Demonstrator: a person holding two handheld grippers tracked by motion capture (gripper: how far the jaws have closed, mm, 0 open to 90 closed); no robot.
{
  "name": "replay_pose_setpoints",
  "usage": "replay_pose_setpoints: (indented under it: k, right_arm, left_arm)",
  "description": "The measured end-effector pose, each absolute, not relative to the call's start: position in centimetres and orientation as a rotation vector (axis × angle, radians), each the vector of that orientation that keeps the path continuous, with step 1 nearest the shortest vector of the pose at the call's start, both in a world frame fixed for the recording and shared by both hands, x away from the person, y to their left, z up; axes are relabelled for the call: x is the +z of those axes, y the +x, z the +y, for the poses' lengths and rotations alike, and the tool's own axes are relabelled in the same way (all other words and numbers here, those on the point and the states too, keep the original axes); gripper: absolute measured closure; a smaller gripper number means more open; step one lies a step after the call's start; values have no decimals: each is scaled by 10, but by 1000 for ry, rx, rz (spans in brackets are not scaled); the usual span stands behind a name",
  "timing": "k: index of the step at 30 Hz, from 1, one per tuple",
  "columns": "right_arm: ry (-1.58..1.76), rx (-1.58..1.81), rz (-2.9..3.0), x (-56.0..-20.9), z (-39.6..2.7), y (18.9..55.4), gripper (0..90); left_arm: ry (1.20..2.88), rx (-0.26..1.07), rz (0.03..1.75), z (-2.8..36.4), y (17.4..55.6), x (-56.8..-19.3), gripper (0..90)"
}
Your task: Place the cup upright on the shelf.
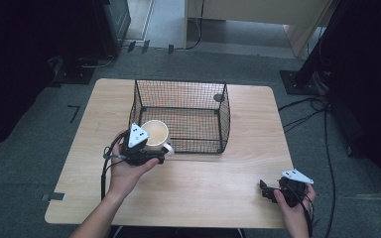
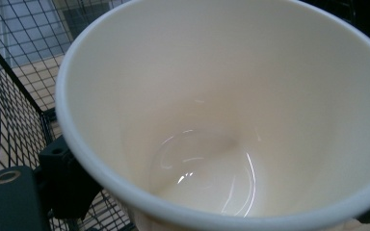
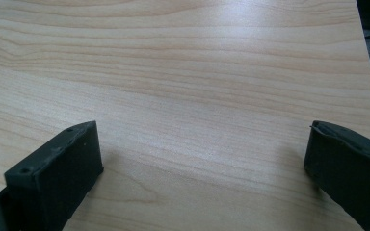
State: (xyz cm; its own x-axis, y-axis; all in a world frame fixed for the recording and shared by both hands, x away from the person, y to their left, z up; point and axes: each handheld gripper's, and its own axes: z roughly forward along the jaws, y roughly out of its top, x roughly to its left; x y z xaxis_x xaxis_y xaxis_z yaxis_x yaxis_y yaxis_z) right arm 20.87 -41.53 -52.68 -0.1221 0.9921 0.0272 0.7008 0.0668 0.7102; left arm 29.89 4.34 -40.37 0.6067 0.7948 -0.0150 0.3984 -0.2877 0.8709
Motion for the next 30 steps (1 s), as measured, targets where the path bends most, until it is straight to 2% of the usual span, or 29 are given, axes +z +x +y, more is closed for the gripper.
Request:
replay_pose_setpoints:
  k: [13, 30]
  right_arm:
    - [1681, 809, 1876, -527, -415, 207, 0]
    - [1680, 809, 1877, -527, -415, 207, 0]
  left_arm:
    - [1849, 556, 947, 23, 322, -379, 86]
    - [1887, 565, 1003, 1, 382, -390, 86]
